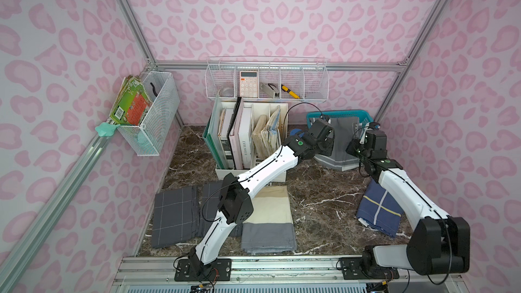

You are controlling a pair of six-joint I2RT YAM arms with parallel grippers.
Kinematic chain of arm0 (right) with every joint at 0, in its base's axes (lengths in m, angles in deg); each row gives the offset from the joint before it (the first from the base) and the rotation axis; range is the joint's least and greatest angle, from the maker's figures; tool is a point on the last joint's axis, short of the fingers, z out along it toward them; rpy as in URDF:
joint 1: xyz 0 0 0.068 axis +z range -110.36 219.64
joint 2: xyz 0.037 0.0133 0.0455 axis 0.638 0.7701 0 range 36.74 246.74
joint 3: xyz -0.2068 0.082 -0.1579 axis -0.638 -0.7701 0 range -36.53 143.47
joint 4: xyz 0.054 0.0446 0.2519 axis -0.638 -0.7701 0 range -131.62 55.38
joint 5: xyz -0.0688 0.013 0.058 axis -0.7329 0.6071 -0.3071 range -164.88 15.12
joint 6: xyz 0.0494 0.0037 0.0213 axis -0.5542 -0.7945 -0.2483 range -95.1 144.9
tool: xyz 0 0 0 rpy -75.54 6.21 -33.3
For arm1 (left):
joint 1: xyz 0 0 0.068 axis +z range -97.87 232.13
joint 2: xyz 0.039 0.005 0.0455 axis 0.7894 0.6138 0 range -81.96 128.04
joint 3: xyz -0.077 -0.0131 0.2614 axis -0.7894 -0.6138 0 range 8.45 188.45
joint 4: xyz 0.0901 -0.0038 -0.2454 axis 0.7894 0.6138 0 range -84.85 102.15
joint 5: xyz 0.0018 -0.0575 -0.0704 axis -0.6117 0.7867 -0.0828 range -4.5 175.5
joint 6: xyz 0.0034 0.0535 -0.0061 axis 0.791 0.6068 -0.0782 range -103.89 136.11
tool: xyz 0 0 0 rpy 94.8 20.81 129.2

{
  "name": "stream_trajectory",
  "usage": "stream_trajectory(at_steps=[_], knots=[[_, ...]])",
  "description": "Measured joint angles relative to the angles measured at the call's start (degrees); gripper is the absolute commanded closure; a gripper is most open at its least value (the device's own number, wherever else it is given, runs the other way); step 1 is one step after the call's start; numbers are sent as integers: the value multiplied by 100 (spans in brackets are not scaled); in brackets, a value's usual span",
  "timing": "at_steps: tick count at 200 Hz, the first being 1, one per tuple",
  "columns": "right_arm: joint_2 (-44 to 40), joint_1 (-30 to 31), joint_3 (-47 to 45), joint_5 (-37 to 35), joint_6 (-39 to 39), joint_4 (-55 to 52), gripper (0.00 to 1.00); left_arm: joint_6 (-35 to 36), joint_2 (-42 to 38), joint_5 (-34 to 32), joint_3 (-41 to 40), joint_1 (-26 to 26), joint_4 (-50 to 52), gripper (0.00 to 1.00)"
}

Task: Put the folded pillowcase in the basket
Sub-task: Adjust the basket at the corner of the board.

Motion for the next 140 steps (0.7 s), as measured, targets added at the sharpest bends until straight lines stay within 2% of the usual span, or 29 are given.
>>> stream_trajectory(at_steps=[52,97,140], knots=[[1622,-72,1010,98,284,138,100,393,350,-76,236,232,-365,100],[2754,-79,2146,31,479,-352,100,584,673,-37,531,232,-592,100],[3023,-35,2330,39,466,-627,100,621,776,-39,557,275,-610,100]])
